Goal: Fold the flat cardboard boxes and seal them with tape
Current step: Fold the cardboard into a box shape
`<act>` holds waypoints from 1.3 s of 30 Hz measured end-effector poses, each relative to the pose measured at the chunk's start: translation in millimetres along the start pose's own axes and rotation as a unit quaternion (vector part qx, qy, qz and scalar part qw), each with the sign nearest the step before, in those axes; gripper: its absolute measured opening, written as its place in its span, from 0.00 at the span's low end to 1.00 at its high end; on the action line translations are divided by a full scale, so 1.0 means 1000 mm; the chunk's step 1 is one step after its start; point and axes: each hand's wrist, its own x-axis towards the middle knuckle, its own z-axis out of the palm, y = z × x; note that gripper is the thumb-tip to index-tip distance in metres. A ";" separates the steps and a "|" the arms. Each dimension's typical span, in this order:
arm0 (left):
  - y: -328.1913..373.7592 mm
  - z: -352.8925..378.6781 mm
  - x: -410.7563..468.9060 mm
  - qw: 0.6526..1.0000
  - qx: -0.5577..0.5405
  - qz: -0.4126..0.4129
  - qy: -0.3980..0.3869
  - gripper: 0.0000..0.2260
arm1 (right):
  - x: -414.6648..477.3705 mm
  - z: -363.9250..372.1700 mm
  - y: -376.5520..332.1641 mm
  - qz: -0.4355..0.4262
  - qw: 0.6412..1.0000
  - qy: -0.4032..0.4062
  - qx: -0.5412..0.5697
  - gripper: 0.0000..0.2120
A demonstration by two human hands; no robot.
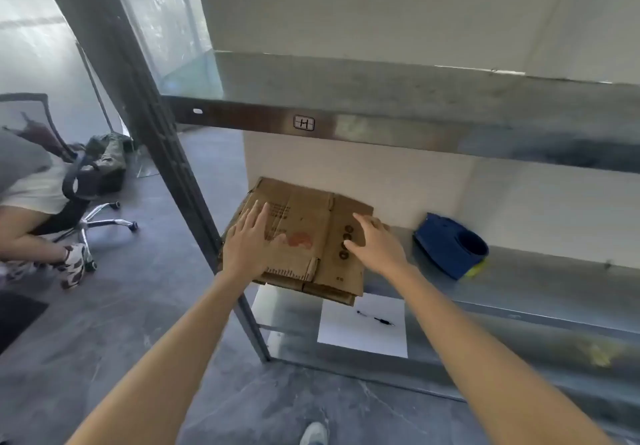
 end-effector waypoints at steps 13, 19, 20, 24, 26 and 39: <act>-0.060 0.036 0.062 0.994 -0.049 -0.072 -0.063 0.37 | 0.037 0.057 0.012 0.165 0.985 -0.022 0.048 0.44; -0.059 0.042 0.063 0.990 -0.078 -0.103 -0.061 0.37 | 0.041 0.062 0.012 0.174 0.977 0.000 0.121 0.43; -0.058 0.042 0.063 0.990 -0.082 -0.105 -0.052 0.37 | 0.041 0.062 0.011 0.178 0.974 0.002 0.138 0.44; -0.048 0.035 0.061 0.987 -0.120 -0.103 -0.017 0.40 | 0.042 0.057 0.007 0.197 0.961 0.014 0.193 0.48; -0.040 0.029 0.058 0.985 -0.138 -0.101 -0.001 0.40 | 0.041 0.052 0.005 0.201 0.953 0.019 0.228 0.50; 0.053 0.016 -0.019 0.936 -0.300 -0.153 0.102 0.49 | -0.027 -0.022 0.053 0.023 0.912 -0.037 0.407 0.42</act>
